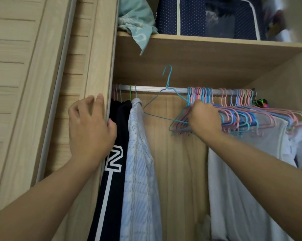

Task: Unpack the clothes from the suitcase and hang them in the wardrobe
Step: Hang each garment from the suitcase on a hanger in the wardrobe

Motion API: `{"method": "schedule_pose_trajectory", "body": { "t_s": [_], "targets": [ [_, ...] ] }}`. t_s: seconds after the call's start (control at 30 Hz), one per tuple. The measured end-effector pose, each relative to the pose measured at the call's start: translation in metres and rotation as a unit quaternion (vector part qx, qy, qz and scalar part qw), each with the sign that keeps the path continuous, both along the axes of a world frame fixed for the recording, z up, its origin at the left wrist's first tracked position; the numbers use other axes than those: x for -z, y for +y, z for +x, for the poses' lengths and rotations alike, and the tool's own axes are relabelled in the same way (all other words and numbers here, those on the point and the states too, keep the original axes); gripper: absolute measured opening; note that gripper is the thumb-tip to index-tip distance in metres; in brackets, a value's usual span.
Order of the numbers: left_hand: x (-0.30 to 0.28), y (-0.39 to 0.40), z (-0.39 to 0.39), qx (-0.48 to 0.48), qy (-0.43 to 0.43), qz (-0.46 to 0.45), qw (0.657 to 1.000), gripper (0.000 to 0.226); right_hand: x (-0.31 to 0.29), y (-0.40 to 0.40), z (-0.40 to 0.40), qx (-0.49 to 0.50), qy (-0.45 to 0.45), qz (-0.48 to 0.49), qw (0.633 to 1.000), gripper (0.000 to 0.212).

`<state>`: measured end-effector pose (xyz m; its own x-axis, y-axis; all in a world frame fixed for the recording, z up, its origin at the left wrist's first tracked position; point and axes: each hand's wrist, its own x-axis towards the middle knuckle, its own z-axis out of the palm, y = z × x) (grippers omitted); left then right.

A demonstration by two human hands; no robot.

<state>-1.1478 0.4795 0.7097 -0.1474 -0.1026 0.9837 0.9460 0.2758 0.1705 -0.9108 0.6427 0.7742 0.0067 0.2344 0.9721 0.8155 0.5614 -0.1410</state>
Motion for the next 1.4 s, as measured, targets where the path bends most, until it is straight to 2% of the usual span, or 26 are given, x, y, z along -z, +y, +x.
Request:
{"method": "schedule_pose_trajectory", "body": {
  "t_s": [0.1,0.2,0.3,0.4,0.47,0.57,0.6,0.63,0.73,0.8,0.87,0.9,0.97,1.07,1.17,1.23,1.27,1.3,1.33,1.4],
  "targets": [
    [0.011,0.004,0.003,0.003,0.001,0.006,1.0,0.067,0.045,-0.001,0.012,-0.042,0.006,0.027,0.999,0.012],
    [0.047,0.004,0.003,0.012,-0.016,-0.035,0.999,0.074,0.103,0.002,0.033,-0.076,0.05,-0.025,0.996,0.02],
    [0.135,-0.012,0.014,0.061,-0.055,-0.084,0.993,0.072,0.173,-0.003,0.061,-0.121,0.077,-0.107,0.984,0.041],
    [0.268,-0.041,0.055,0.134,-0.161,-0.09,0.974,0.06,0.259,-0.021,0.091,-0.15,0.076,-0.166,0.972,0.039],
    [0.354,-0.058,0.089,0.173,-0.244,-0.135,0.945,0.062,0.317,-0.04,0.115,-0.163,0.077,-0.208,0.961,0.039],
    [0.432,-0.059,0.117,0.218,-0.414,-0.219,0.856,0.083,0.385,-0.07,0.154,-0.18,0.073,-0.266,0.944,0.037],
    [0.442,-0.056,0.121,0.218,-0.448,-0.236,0.834,0.085,0.401,-0.076,0.166,-0.187,0.073,-0.288,0.936,0.037],
    [0.446,-0.053,0.124,0.204,-0.46,-0.25,0.827,0.085,0.413,-0.083,0.176,-0.191,0.073,-0.308,0.929,0.036],
    [0.438,-0.045,0.143,0.082,-0.426,-0.237,0.869,0.08,0.432,-0.092,0.204,-0.195,0.061,-0.337,0.919,0.036],
    [0.43,-0.041,0.16,0.076,-0.374,-0.229,0.896,0.082,0.433,-0.095,0.215,-0.201,0.066,-0.35,0.913,0.029],
    [0.428,-0.035,0.164,0.1,-0.276,-0.301,0.907,0.083,0.431,-0.1,0.219,-0.21,0.071,-0.363,0.905,0.019],
    [0.428,-0.029,0.16,0.106,-0.253,-0.347,0.897,0.086,0.428,-0.102,0.22,-0.209,0.081,-0.372,0.901,0.018],
    [0.428,-0.017,0.145,0.099,-0.269,-0.407,0.868,0.091,0.424,-0.109,0.222,-0.208,0.112,-0.38,0.894,0.017],
    [0.42,0.007,0.114,0.119,-0.341,-0.407,0.839,0.09,0.43,-0.106,0.224,-0.233,0.213,-0.36,0.878,0.02],
    [0.418,0.034,0.082,0.163,-0.37,-0.404,0.82,0.084,0.445,-0.096,0.23,-0.262,0.319,-0.385,0.825,0.028],
    [0.425,0.046,0.069,0.185,-0.405,-0.413,0.795,0.086,0.447,-0.092,0.234,-0.27,0.299,-0.399,0.824,0.044],
    [0.427,0.05,0.067,0.184,-0.422,-0.416,0.784,0.086,0.445,-0.089,0.234,-0.265,0.272,-0.409,0.83,0.042],
    [0.43,0.051,0.068,0.181,-0.431,-0.415,0.78,0.086,0.441,-0.087,0.23,-0.261,0.232,-0.42,0.838,0.032],
    [0.434,0.051,0.069,0.181,-0.431,-0.41,0.784,0.085,0.437,-0.084,0.224,-0.251,0.186,-0.419,0.853,0.022],
    [0.442,0.046,0.072,0.195,-0.422,-0.392,0.794,0.081,0.421,-0.075,0.202,-0.24,0.105,-0.39,0.883,0.018]
  ]
}}
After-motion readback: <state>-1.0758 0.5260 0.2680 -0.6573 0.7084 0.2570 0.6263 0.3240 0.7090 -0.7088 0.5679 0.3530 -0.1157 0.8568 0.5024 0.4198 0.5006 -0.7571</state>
